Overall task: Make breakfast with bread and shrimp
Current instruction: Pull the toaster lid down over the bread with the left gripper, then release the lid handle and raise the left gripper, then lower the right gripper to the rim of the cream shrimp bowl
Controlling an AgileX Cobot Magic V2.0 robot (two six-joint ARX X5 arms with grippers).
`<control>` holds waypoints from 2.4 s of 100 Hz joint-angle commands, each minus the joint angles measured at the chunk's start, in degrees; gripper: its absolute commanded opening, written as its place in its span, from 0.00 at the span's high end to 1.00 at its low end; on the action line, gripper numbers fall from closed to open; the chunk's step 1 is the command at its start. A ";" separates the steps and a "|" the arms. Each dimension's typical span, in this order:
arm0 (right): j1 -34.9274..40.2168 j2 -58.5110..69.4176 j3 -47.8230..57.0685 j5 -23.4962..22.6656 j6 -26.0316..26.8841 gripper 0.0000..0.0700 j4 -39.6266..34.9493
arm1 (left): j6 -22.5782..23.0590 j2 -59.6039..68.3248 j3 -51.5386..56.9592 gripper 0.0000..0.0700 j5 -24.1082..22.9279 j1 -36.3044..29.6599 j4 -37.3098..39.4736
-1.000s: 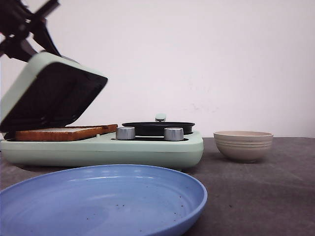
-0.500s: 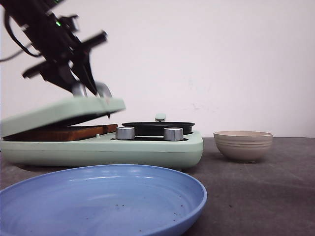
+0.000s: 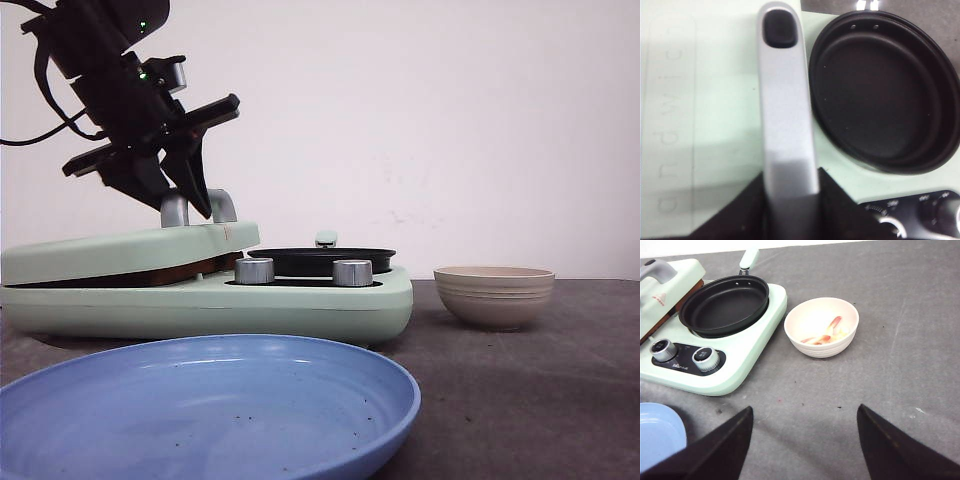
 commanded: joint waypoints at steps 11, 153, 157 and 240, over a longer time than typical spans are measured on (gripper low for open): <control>0.31 0.22 0.55 -0.15 0.31 0.42 0.20 | 0.68 1.99 -0.15 0.31 -1.77 0.66 -2.25; 0.04 2.78 5.92 -3.58 4.33 0.40 -0.50 | 9.49 -36.83 -9.25 0.32 3.21 3.72 6.14; -0.17 4.52 6.91 -3.61 4.35 0.40 -1.33 | 9.31 -38.73 -11.82 0.32 3.21 3.69 8.13; -20.11 64.72 41.94 -16.11 -3.56 0.40 -5.25 | 7.65 -66.45 -34.69 0.32 -2.05 3.69 8.85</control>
